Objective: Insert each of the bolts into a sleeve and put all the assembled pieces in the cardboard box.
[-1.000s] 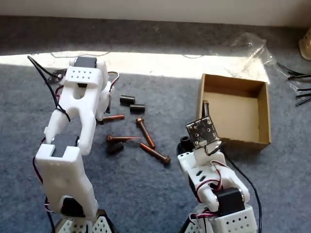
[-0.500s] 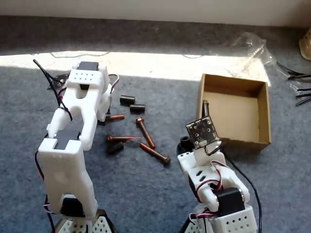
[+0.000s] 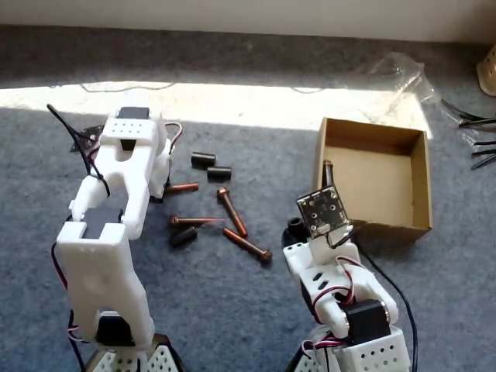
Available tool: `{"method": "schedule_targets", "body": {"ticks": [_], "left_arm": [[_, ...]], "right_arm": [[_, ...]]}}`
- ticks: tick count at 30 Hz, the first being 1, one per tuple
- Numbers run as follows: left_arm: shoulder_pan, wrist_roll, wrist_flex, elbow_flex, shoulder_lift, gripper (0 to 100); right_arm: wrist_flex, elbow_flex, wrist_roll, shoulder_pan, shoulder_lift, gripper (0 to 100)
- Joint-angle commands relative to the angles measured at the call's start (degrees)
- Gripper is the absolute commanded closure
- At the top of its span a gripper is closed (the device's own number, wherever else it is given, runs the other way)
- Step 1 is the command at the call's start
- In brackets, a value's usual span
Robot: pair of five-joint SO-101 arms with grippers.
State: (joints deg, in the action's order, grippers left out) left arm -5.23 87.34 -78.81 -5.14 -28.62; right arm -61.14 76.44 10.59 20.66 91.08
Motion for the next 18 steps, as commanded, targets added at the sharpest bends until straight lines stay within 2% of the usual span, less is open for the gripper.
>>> {"method": "schedule_targets", "body": {"ticks": [1, 11, 18], "left_arm": [[-0.4, 0.5, 3.1, 1.0, 0.4, 83], [-0.5, 0.5, 4.0, 1.8, 0.4, 83], [-3.6, 0.5, 4.0, 1.8, 0.4, 100]], "right_arm": [[1.8, -0.5, 0.7, -0.7, 0.5, 99.5], [1.8, -0.5, 0.7, -0.7, 0.5, 99.5], [1.8, -0.5, 0.7, -0.7, 0.5, 99.5]]}}
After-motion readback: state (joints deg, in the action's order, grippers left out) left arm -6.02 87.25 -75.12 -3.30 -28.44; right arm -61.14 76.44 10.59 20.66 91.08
